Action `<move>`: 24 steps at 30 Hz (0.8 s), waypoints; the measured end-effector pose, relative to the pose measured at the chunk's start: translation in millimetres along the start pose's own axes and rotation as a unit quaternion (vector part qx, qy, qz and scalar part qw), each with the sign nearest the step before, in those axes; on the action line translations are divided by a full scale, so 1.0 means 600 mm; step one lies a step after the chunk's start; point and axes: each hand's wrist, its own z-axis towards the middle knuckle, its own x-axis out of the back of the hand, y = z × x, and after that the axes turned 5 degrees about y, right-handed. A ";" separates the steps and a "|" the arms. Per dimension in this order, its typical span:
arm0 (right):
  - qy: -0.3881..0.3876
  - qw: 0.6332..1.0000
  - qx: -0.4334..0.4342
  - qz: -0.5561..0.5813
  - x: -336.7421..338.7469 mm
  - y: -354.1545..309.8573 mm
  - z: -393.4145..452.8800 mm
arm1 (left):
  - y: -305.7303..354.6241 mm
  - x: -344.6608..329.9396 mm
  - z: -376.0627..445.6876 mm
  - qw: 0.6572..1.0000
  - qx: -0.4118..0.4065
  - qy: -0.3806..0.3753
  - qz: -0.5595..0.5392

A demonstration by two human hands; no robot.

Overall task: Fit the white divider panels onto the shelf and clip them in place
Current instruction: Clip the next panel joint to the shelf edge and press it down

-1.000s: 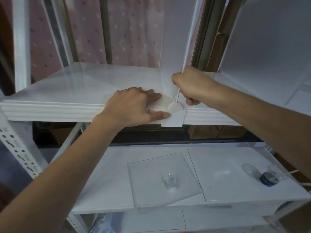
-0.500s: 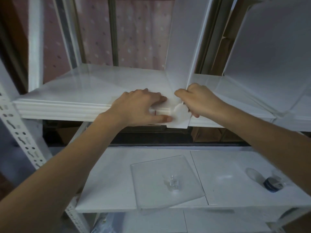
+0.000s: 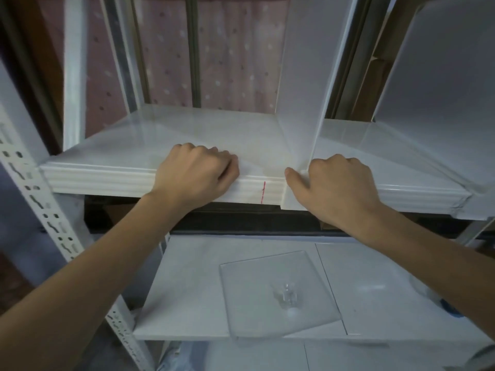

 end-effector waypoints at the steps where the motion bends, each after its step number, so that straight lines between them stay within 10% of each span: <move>1: 0.007 1.000 0.004 -0.004 -0.002 -0.003 0.001 | 0.000 -0.001 0.001 1.000 -0.006 0.002 0.004; 24: 0.136 0.984 -0.035 0.108 -0.057 -0.093 0.022 | -0.004 -0.003 -0.011 0.992 -0.027 0.112 -0.042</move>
